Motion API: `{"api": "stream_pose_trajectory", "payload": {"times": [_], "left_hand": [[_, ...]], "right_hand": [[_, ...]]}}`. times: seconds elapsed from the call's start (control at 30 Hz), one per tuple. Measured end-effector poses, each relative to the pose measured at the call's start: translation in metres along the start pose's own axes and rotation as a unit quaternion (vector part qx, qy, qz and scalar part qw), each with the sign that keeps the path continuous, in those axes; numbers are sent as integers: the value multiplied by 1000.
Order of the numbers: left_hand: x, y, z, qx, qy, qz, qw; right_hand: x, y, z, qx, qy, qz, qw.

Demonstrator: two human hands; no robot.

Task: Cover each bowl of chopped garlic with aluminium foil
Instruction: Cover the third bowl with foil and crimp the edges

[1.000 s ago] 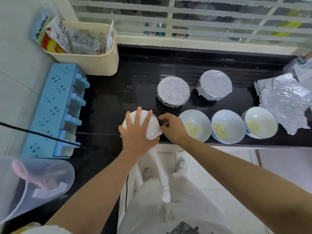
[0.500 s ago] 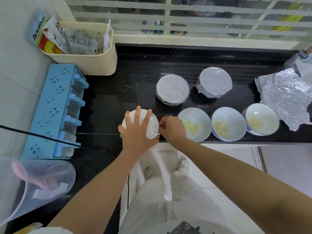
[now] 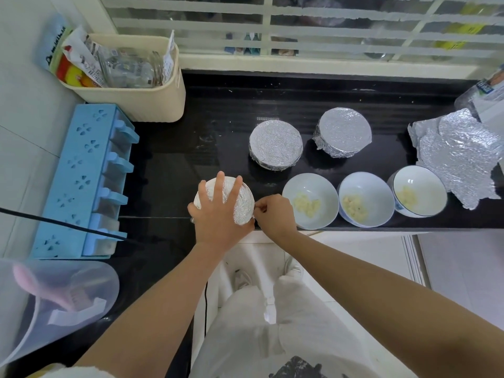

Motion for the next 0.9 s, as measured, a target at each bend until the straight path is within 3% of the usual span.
{"api": "stream_pose_trajectory", "payload": {"times": [0.17, 0.33, 0.63, 0.73, 0.9], "left_hand": [[-1, -1, 0, -7, -7, -12, 1000], [-2, 1, -2, 1, -13, -17, 1000], [11, -3, -11, 69, -130, -39, 988], [12, -10, -14, 62, -100, 6, 993], [9, -1, -4, 56, -26, -21, 998]], "right_hand": [[10, 14, 4, -66, -6, -37, 997], [6, 14, 6, -70, 6, -25, 997], [-21, 3, -9, -14, -5, -48, 999], [-26, 3, -10, -10, -11, -47, 999], [-27, 2, -10, -8, -23, -41, 999]]}}
Point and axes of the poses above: each hand's wrist, its own x-axis away from the middle knuckle, its own y-axis out of the palm, z = x × y, the point moved 10 cm from there along -x, towards the middle knuckle, and after that the axes turned 13 degrees about x, right-handed, at the moved point
